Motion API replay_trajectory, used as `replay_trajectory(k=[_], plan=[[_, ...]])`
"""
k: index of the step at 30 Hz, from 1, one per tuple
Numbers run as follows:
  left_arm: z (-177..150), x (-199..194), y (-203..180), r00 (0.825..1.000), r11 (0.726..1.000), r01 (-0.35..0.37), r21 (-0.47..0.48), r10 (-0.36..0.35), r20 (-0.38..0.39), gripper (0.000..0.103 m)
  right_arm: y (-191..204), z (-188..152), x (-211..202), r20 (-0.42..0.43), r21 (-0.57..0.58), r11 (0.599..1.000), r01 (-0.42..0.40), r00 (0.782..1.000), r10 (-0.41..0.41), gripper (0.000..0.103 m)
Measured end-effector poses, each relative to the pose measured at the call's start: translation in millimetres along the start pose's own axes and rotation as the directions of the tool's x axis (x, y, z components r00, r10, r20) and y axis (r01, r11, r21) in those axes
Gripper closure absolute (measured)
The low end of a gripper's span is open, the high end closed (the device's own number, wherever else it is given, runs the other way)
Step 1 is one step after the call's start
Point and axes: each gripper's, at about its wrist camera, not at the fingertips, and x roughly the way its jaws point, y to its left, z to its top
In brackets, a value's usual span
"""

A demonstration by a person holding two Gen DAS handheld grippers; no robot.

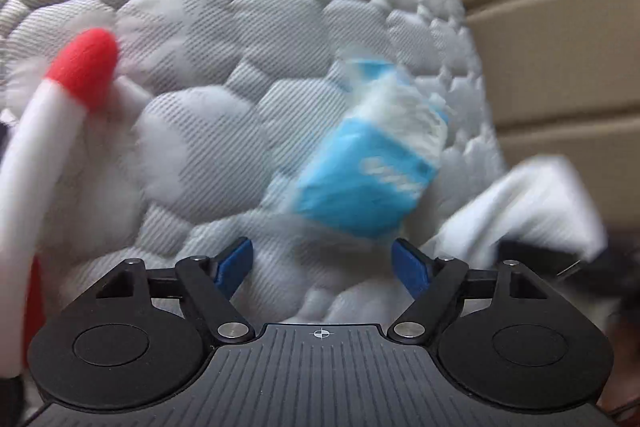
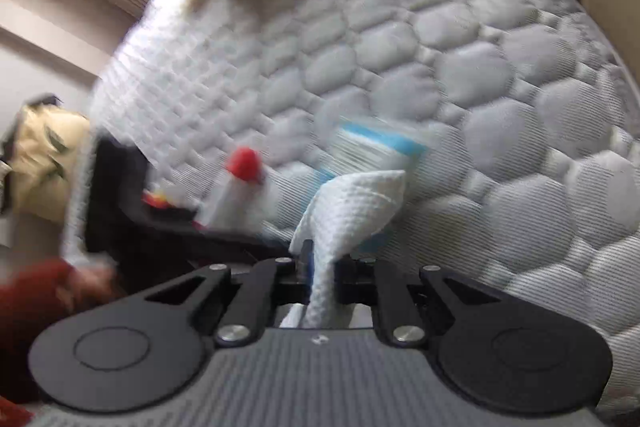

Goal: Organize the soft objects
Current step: 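Grasp the blue wipes packet with the left tool while the right tool wipes it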

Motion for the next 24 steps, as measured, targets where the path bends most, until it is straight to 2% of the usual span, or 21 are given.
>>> replay_trajectory(k=[2, 3, 6, 8, 9, 12, 15, 18, 20, 21, 22, 23, 24], plan=[[-8.8, -2.5, -2.6, 0.999, 0.999, -0.024, 0.029, 0.023, 0.025, 0.018, 12.8, 9.2, 9.4, 0.012, -0.034, 0.999, -0.035, 0.999, 0.036, 0.091], [-11.9, -3.8, -6.2, 0.999, 0.998, -0.034, 0.048, 0.033, 0.040, 0.012, 15.3, 12.1, 18.4, 0.000, -0.051, 0.998, -0.021, 1.000, 0.021, 0.091], [-21.2, -7.4, -23.2, 0.992, 0.984, -0.107, 0.145, 0.097, 0.076, 0.009, 9.7, 16.1, 39.9, -0.016, -0.111, 0.987, 0.116, 0.993, -0.119, 0.091], [-25.4, -9.5, -33.8, 0.988, 0.971, -0.135, 0.197, 0.115, 0.106, 0.009, -0.5, 13.9, 42.5, -0.010, -0.158, 0.960, 0.233, 0.971, -0.237, 0.091], [-25.2, -9.8, -36.1, 0.989, 0.974, -0.118, 0.193, 0.097, 0.116, 0.009, -8.3, 13.0, 43.3, -0.020, -0.160, 0.950, 0.270, 0.961, -0.276, 0.091], [-17.6, -2.2, -35.0, 0.992, 0.996, -0.020, 0.085, 0.009, 0.124, 0.006, -44.4, 6.8, 38.7, -0.064, -0.077, 0.940, 0.333, 0.939, -0.338, 0.091], [-7.1, 12.3, -32.4, 0.983, 0.998, 0.031, -0.053, -0.021, 0.185, 0.003, -72.3, 3.8, 29.0, -0.078, 0.014, 0.933, 0.359, 0.931, -0.357, 0.091], [0.3, 22.8, -35.5, 0.958, 0.988, 0.048, -0.145, -0.005, 0.286, 0.000, -88.5, 1.0, 14.1, -0.066, 0.057, 0.934, 0.352, 0.935, -0.348, 0.091], [3.9, 27.7, -47.2, 0.943, 0.992, -0.010, -0.124, 0.050, 0.328, 0.001, -95.1, -0.3, 5.3, -0.058, 0.055, 0.934, 0.352, 0.935, -0.349, 0.091], [5.5, 29.0, -56.7, 0.934, 0.994, -0.059, -0.087, 0.086, 0.348, 0.007, -97.6, 0.5, 0.9, -0.050, 0.053, 0.934, 0.353, 0.935, -0.350, 0.091], [6.3, 29.0, -66.9, 0.923, 0.993, -0.109, -0.038, 0.115, 0.368, 0.020, -100.0, 1.9, -3.6, -0.041, 0.051, 0.934, 0.354, 0.935, -0.353, 0.091], [6.3, 27.8, -79.5, 0.911, 0.984, -0.171, 0.039, 0.143, 0.387, 0.037, -101.6, 3.7, -8.6, -0.029, 0.051, 0.935, 0.352, 0.936, -0.351, 0.091], [5.3, 26.4, -93.7, 0.896, 0.961, -0.244, 0.129, 0.172, 0.410, 0.037, -102.9, 5.6, -13.8, -0.016, 0.052, 0.936, 0.347, 0.938, -0.347, 0.091]])
